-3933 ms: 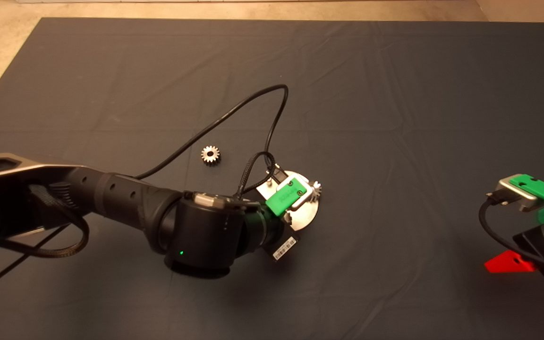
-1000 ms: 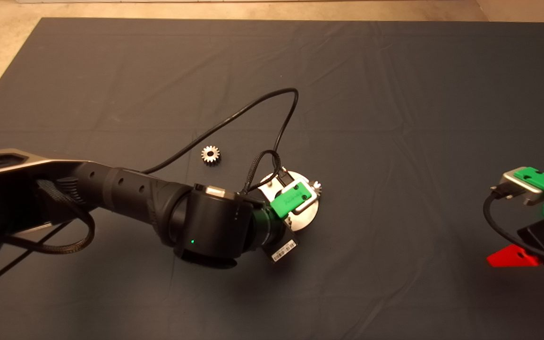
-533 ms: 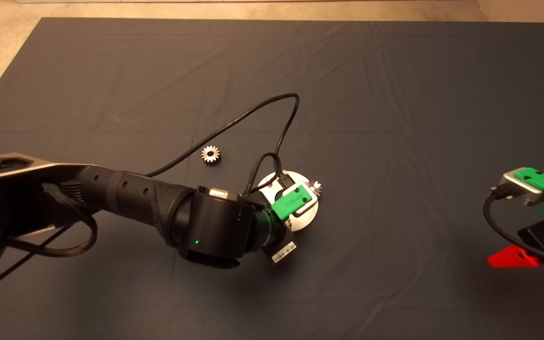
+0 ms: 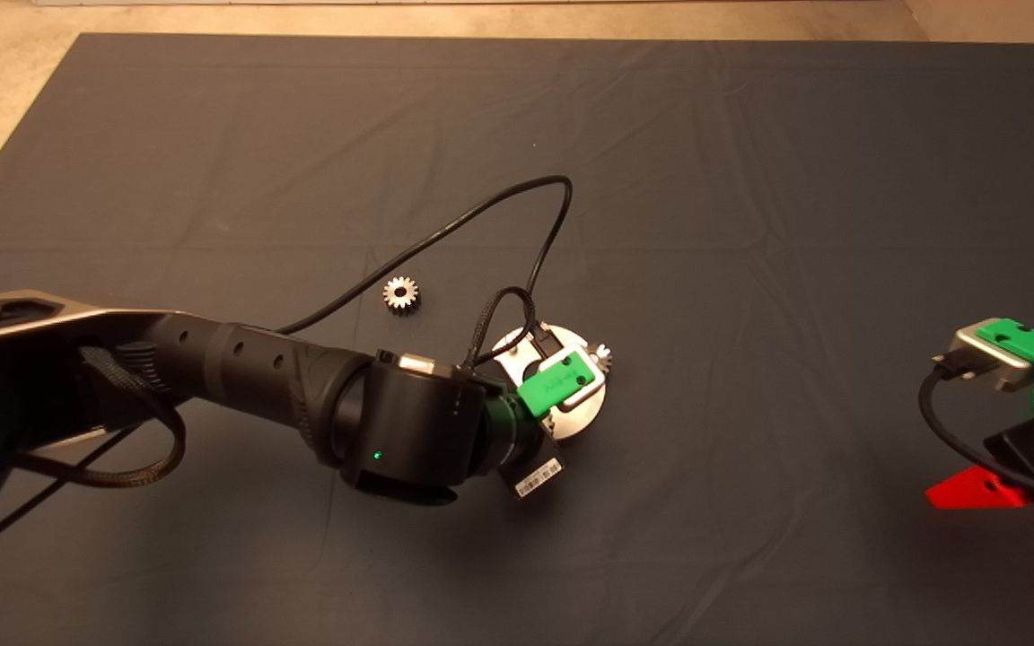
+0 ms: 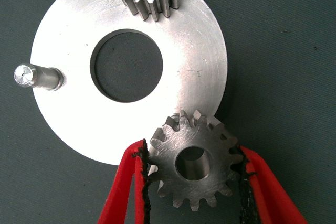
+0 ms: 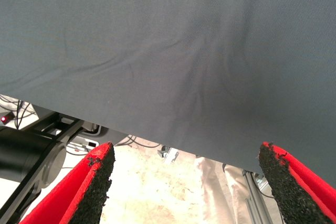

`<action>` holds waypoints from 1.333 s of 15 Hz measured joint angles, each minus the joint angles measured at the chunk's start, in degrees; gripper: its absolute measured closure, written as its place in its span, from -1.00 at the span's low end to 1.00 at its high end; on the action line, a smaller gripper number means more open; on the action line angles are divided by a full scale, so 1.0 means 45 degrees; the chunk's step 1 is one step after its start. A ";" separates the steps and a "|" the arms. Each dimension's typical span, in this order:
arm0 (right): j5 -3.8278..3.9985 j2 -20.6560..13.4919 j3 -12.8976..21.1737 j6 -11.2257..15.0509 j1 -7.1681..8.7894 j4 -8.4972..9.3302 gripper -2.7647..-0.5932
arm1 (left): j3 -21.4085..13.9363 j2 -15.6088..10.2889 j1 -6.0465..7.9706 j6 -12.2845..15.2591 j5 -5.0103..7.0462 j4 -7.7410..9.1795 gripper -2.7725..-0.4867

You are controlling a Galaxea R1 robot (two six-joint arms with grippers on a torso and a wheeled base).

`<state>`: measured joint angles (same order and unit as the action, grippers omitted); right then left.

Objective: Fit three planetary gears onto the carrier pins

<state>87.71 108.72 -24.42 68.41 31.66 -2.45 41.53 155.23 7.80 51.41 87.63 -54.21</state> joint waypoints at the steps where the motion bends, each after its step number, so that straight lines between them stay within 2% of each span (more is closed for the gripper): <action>1: 0.0000 -0.0001 0.0000 0.0000 0.0000 0.0000 -0.32 | 0.0005 0.0002 0.0000 -0.0047 -0.0008 -0.0003 0.75; 7: -0.0003 -0.0003 0.0000 -0.0087 0.0000 0.0000 -0.32 | 0.0127 0.0019 0.0041 -0.0306 -0.0122 -0.0014 0.75; 20: -0.0003 -0.0008 0.0000 -0.0192 0.0000 0.0005 -0.32 | 0.0344 -0.0005 0.0103 -0.0591 -0.0165 -0.0030 0.75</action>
<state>87.70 108.68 -24.42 67.55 31.66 -2.43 43.08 155.21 8.27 48.75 86.88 -54.35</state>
